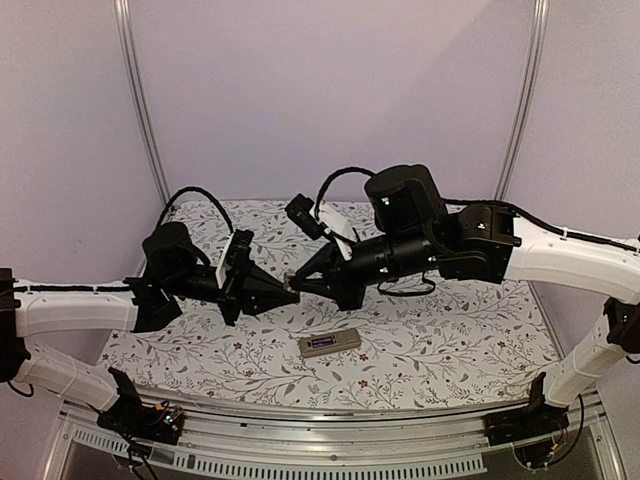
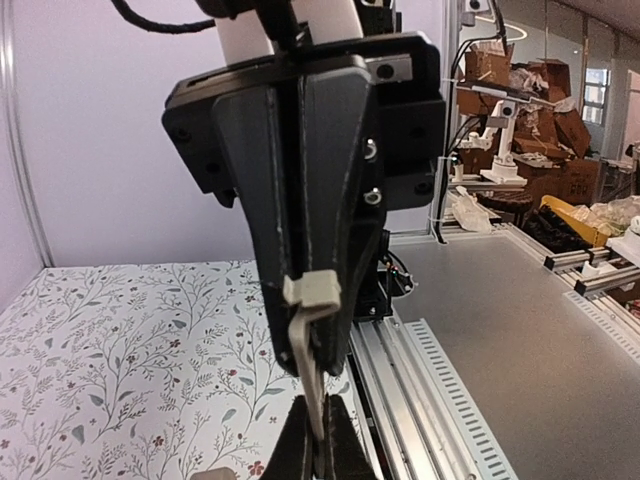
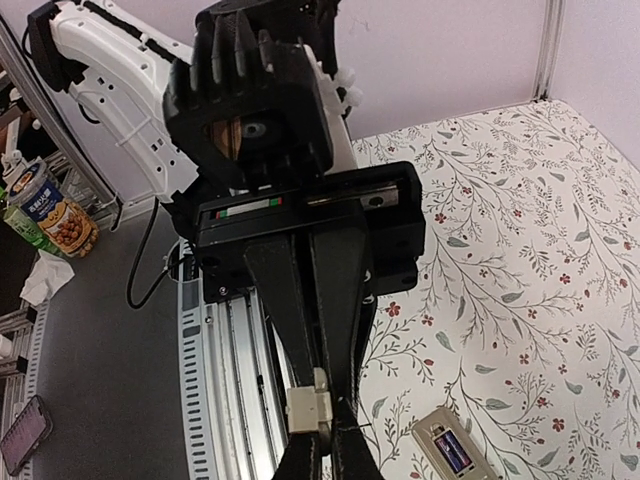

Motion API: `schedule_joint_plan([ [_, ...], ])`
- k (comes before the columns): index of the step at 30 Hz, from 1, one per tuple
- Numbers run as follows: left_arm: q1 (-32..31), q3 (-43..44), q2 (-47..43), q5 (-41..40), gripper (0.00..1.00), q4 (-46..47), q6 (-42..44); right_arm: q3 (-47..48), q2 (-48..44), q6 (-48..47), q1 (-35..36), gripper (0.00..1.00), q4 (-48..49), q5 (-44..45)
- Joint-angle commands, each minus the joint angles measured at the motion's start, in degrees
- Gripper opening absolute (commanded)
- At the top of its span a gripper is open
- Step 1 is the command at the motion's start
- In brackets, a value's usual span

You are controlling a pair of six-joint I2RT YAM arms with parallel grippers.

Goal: Load the batteries into the remote control
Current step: Pass from the right arm to the left

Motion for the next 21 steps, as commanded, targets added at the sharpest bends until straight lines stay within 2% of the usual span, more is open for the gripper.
schedule_joint_plan([
  [1, -1.2, -1.3, -0.4, -0.1, 0.00, 3.2, 1.4, 0.7, 0.1, 0.1, 0.1, 0.15, 2.5, -0.8],
  [4, -1.1, -1.9, -0.8, 2.6, 0.00, 6.6, 3.9, -1.5, -2.3, -1.2, 0.1, 0.62, 4.5, -4.0],
  [6, -1.2, -1.9, -0.5, 6.2, 0.00, 9.4, 6.7, -3.3, -4.3, -4.4, 0.1, 0.79, 5.8, -6.0],
  [7, -1.2, -1.7, -0.2, 8.2, 0.00, 11.2, 8.0, -4.2, -5.0, -5.7, 0.1, 0.83, 6.6, -6.8],
  [9, -1.2, -1.4, 0.6, 12.3, 0.00, 13.9, 9.9, -5.2, -6.5, -9.3, 0.1, 0.87, 7.8, -9.5],
  [12, -1.8, -0.7, 1.4, 15.2, 0.00, 15.2, 11.0, -5.7, -6.7, -14.7, 0.1, 0.87, 7.8, -14.0],
  [15, -2.6, 0.0, 2.1, 16.5, 0.00, 14.7, 11.9, -5.6, -6.6, -18.9, 0.1, 0.85, 8.2, -17.6],
  [21, -3.8, 1.9, 5.1, 19.0, 0.00, 16.7, 11.5, -3.2, -3.4, -21.3, 0.1, 0.80, 7.5, -20.3],
])
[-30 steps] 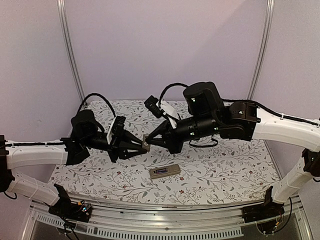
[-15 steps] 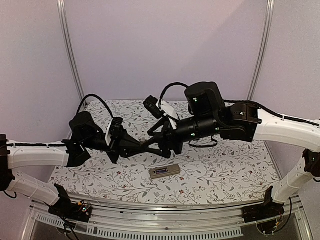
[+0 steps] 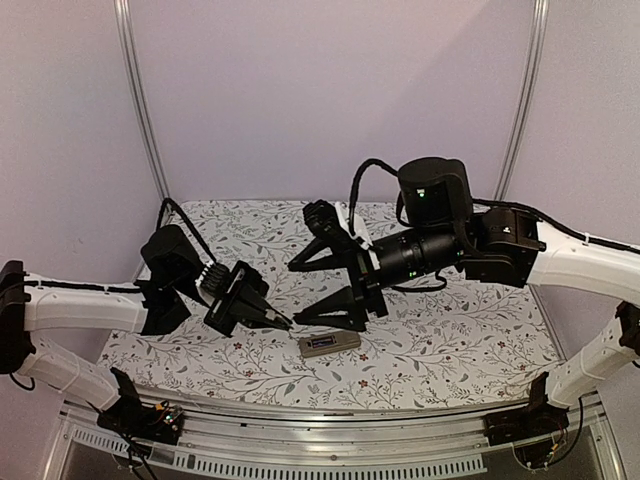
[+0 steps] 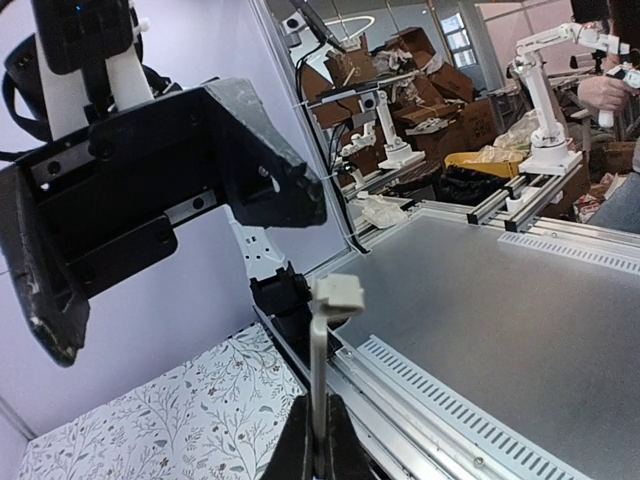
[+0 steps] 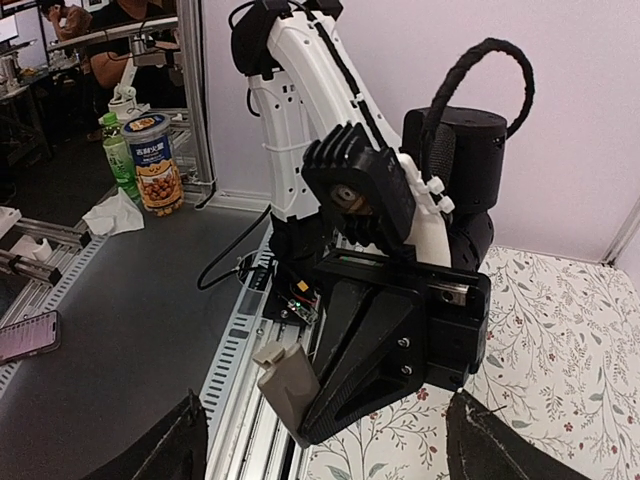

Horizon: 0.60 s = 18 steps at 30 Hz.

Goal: Load the batteries into the remote control
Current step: Pass from the right arm to the left, then pass from the left arm to the right

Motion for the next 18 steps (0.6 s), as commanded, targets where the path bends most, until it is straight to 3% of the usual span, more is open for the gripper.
schedule_joint_plan([
  [1, -1.2, 2.5, 2.4, 4.0, 0.00, 2.5, 1.1, 1.3, 2.9, -3.8, 0.1, 0.80, 0.0, -4.7],
  [15, -2.5, 7.7, 8.5, 9.8, 0.00, 3.4, -0.1, 2.6, 6.7, -6.8, 0.6, 0.68, -0.7, -11.5],
  [18, -3.0, 8.3, 9.7, 10.1, 0.00, 5.3, -1.5, 3.0, 7.8, -7.0, 0.9, 0.60, -0.6, -12.5],
])
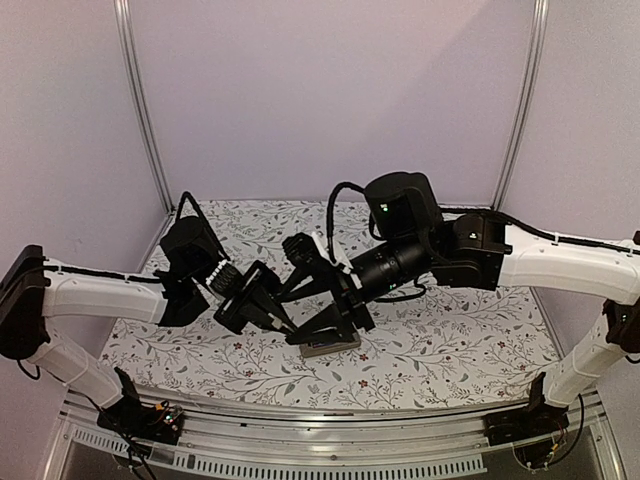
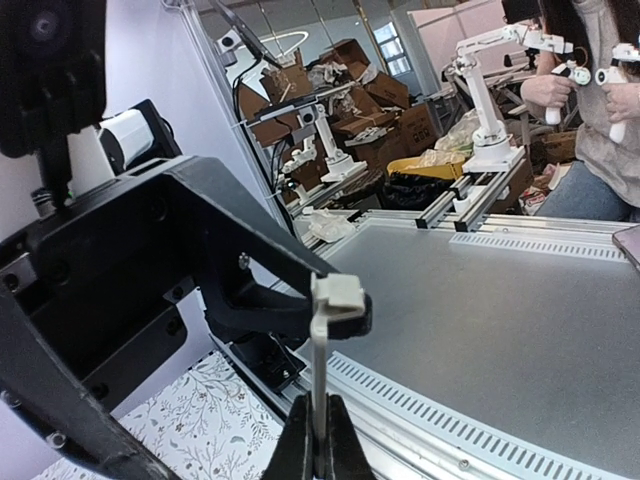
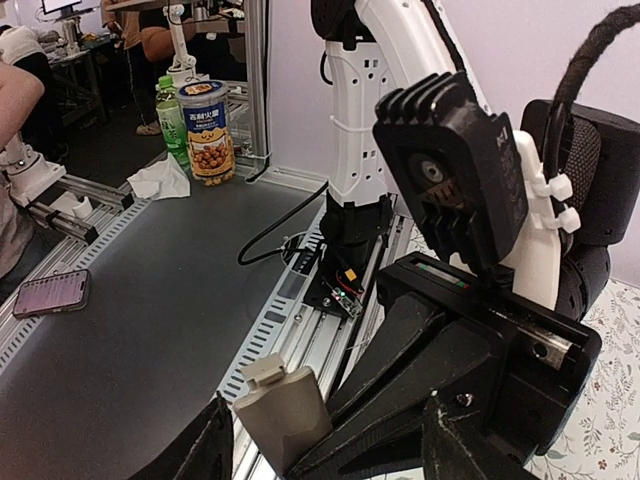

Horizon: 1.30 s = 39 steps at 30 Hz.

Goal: Load the batteries into the remote control
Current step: Pass from the left arm to the right

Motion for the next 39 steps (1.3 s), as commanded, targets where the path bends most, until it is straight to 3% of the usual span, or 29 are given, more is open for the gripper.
schedule_joint_plan([
  [1, -1.3, 2.0, 1.9, 1.2, 0.00, 2.8, -2.0, 1.8, 1.9, -1.0, 0.8, 0.55, -0.1, -3.0],
  [3, -1.5, 2.2, 2.0, 1.2, 0.00, 3.0, -2.2, 1.4, 2.0, -0.9, 0.9, 0.49, 0.0, -3.1],
  [6, -1.8, 2.2, 2.0, 1.2, 0.00, 3.1, -2.1, 0.5, 1.5, -0.6, 0.9, 0.49, 0.6, -3.4],
  [13, -2.4, 2.7, 2.6, 1.8, 0.00, 3.6, -1.8, 2.4, 3.3, -1.6, 1.0, 0.57, 0.2, -5.6],
  [22, -2.3, 2.4, 2.0, 1.2, 0.00, 4.4, -1.9, 0.9, 3.1, -0.8, 1.5, 0.60, -1.2, -4.7],
  [39, -2.3, 3.0, 2.0, 2.5, 0.00, 6.0, -2.4, 0.0, 2.2, -1.1, 1.5, 0.33, -3.1, -3.4],
])
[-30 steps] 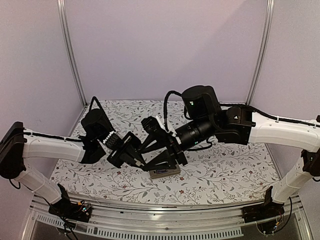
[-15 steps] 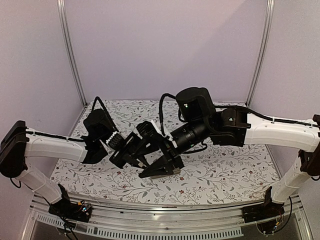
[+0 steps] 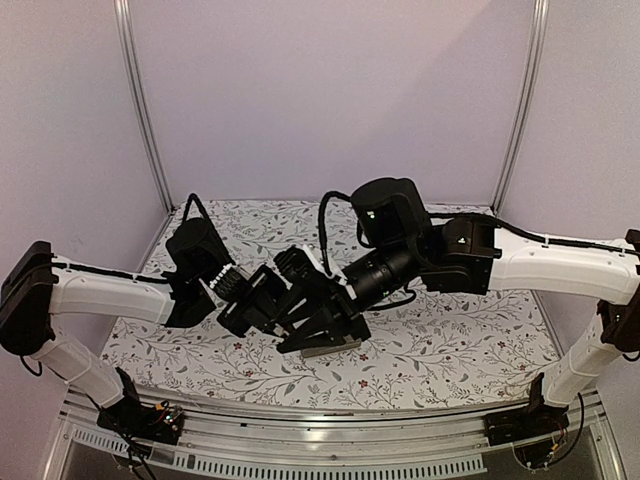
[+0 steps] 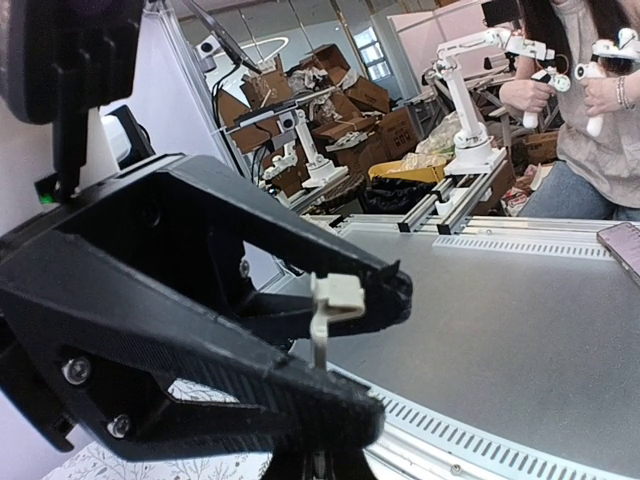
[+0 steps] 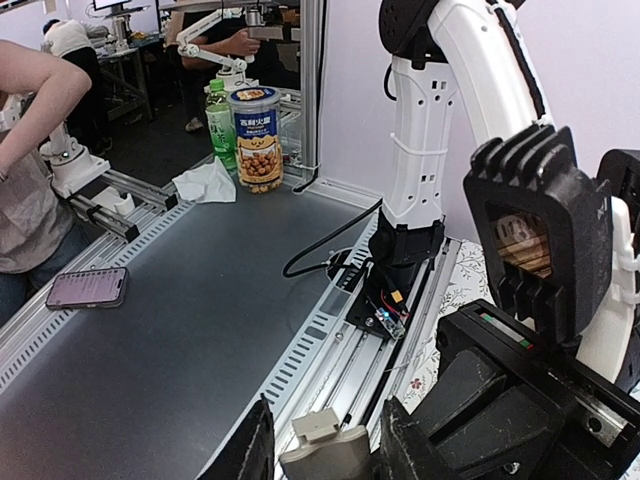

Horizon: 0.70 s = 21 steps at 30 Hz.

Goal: Load the batteries into the remote control
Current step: Pass from the left arm to the right

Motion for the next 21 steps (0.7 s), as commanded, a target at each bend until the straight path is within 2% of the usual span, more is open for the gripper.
schedule_joint_plan([
  [1, -0.6, 1.8, -0.6, -0.2, 0.00, 3.2, -0.7, -1.6, -0.4, 0.7, 0.1, 0.32, -3.5, 2.3],
  [11, -0.6, 1.3, -0.9, -1.0, 0.00, 3.2, -0.6, -1.5, -0.8, 0.9, 0.2, 0.22, -2.7, 3.5],
  [15, -0.6, 0.4, -1.3, -3.6, 0.00, 3.2, -0.6, -2.2, -1.5, 0.9, 0.2, 0.19, -2.1, 4.8],
  [18, -0.7, -0.3, -1.8, -4.5, 0.09, 3.2, -0.3, -3.2, -2.4, 1.0, 0.1, 0.18, -1.3, 6.6],
  [21, -0.6, -0.7, -2.0, -5.4, 0.28, 2.8, 0.3, -4.2, -3.6, 1.3, 0.1, 0.17, -0.1, 7.8],
])
